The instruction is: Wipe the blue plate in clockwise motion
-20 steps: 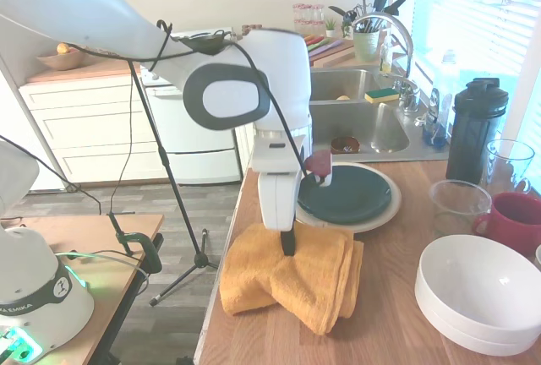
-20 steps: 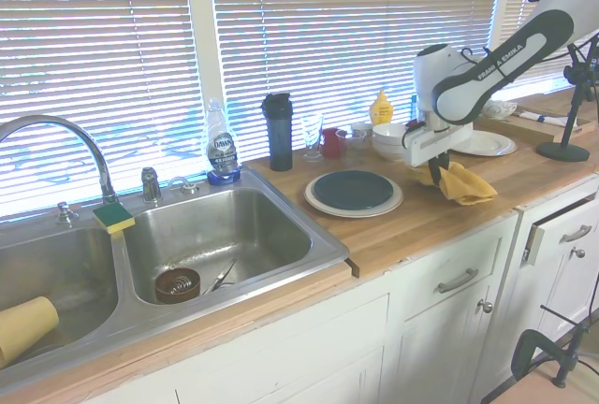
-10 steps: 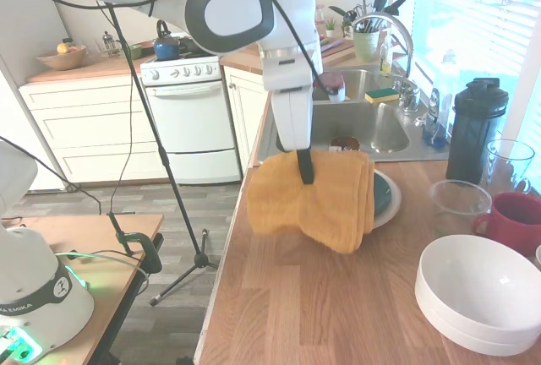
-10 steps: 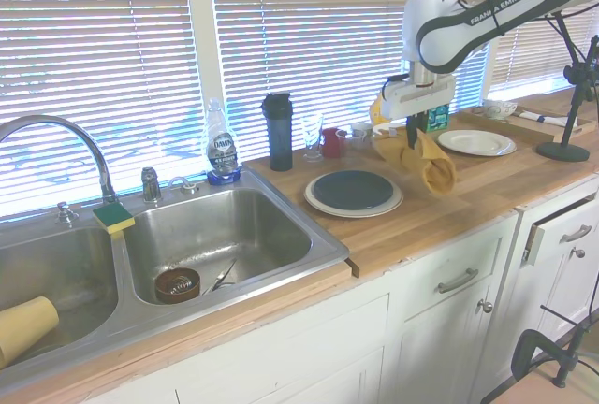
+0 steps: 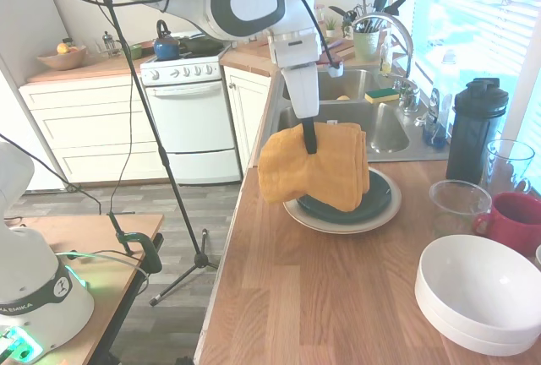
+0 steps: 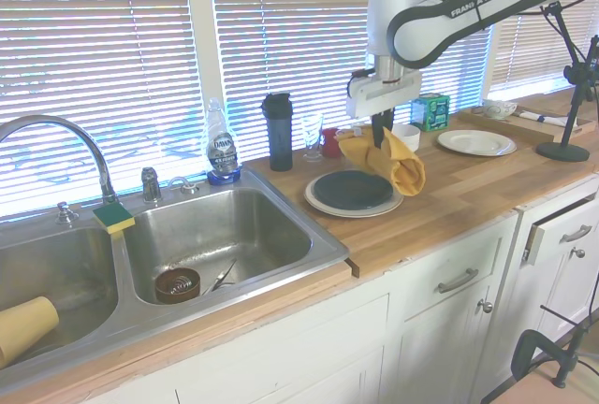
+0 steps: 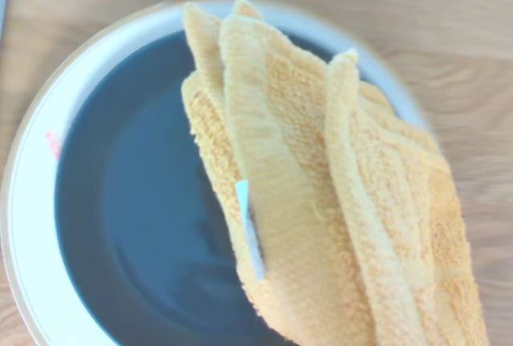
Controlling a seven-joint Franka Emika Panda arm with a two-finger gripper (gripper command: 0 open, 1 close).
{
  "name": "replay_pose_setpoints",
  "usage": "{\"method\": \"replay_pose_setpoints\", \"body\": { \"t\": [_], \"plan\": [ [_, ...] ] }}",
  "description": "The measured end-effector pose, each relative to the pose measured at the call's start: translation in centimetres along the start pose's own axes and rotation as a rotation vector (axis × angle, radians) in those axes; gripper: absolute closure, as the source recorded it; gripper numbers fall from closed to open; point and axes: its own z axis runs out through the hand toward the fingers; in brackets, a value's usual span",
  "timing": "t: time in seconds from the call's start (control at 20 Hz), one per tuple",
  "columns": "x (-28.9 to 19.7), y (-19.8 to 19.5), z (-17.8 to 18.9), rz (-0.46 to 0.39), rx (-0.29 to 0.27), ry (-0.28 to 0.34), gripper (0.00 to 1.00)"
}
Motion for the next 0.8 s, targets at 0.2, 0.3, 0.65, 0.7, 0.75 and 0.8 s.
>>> {"method": "replay_pose_setpoints", "body": {
  "t": [0.2,0.3,0.65,0.7,0.75,0.8],
  "plan": [
    [-0.8,-2.5,2.8,-0.043,-0.006,-0.001,1.0],
    [-1.2,-3.2,3.9,-0.055,-0.009,-0.007,1.0],
    [-2.2,-4.0,7.0,-0.076,-0.043,-0.024,1.0],
    [-2.5,-4.2,7.2,-0.08,-0.045,-0.026,1.0],
    [-2.9,-4.3,7.4,-0.085,-0.045,-0.028,1.0],
    [-3.3,-4.5,7.6,-0.088,-0.046,-0.03,1.0]
  ]
}}
